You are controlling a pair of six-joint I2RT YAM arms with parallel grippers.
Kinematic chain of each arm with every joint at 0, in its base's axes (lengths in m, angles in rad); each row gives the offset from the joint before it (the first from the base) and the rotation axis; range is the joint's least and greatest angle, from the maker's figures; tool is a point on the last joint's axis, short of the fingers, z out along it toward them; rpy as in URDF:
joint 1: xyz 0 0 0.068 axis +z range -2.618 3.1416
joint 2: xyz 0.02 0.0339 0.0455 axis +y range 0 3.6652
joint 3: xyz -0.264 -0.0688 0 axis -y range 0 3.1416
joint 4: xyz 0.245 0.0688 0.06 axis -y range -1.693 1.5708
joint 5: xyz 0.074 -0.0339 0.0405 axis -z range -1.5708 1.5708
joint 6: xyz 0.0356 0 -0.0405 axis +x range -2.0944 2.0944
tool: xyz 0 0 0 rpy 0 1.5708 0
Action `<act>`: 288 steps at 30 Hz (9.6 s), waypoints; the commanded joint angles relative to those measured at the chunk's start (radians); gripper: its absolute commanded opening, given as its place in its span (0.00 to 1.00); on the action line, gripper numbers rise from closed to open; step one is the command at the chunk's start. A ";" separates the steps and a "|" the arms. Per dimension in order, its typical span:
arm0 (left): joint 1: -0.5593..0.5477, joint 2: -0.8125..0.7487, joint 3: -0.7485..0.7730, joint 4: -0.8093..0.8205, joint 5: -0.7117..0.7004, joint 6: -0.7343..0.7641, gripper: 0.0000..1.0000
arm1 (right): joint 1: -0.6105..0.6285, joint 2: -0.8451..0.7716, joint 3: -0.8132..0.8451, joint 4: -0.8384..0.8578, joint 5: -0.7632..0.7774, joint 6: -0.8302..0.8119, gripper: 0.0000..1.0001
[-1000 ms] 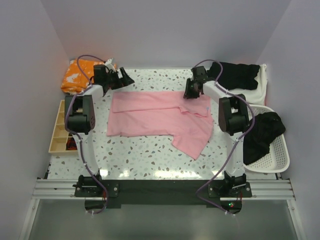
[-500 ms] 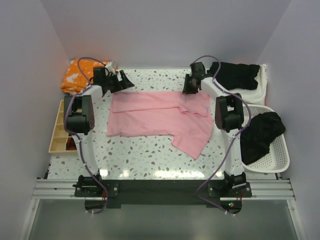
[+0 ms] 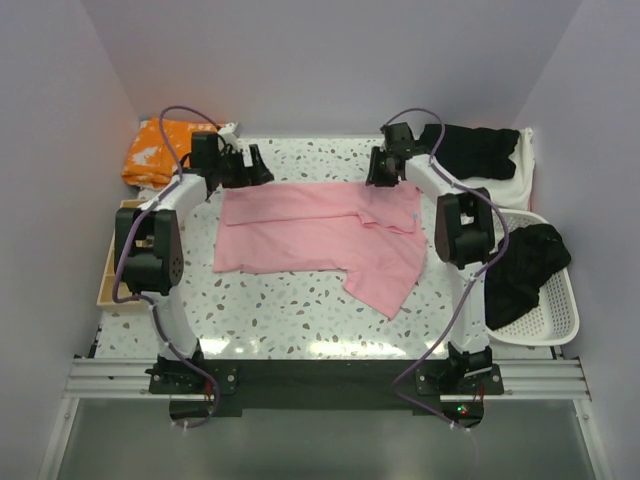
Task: Fold and stack the t-shirts
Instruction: Fold the flattened tshirt in 1/3 of the way, then grap the side of the flattened tshirt closest away from the robot with both arms, then fold the other side of the tshirt into a rectangle
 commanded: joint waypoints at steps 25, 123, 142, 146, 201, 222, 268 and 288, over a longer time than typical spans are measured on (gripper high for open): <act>-0.045 0.217 0.182 -0.021 -0.253 0.066 1.00 | 0.025 -0.591 -0.641 -0.148 -0.018 0.031 0.41; 0.136 -0.635 -0.772 -0.099 -0.374 -0.178 0.09 | 0.108 -1.196 -1.276 -0.185 0.111 0.412 0.00; 0.113 -0.615 -0.898 -0.010 -0.265 -0.221 0.40 | 0.106 -1.144 -1.254 -0.158 0.089 0.376 0.00; 0.110 -0.587 -0.921 0.033 -0.278 -0.221 0.35 | 0.108 -1.141 -1.253 -0.156 0.089 0.373 0.00; 0.111 -0.231 -0.289 -0.190 -0.291 -0.152 0.00 | -0.049 -0.702 -0.710 -0.168 0.086 0.175 0.00; 0.111 -0.075 -0.179 -0.092 -0.371 -0.156 1.00 | -0.076 -0.426 -0.414 -0.098 0.138 0.106 0.33; -0.038 -0.092 -0.196 -0.019 -0.133 -0.136 1.00 | 0.068 -0.593 -0.806 0.051 -0.006 0.217 0.48; -0.038 -0.078 -0.176 -0.049 -0.144 -0.123 1.00 | 0.068 -0.601 -0.892 0.155 0.023 0.300 0.47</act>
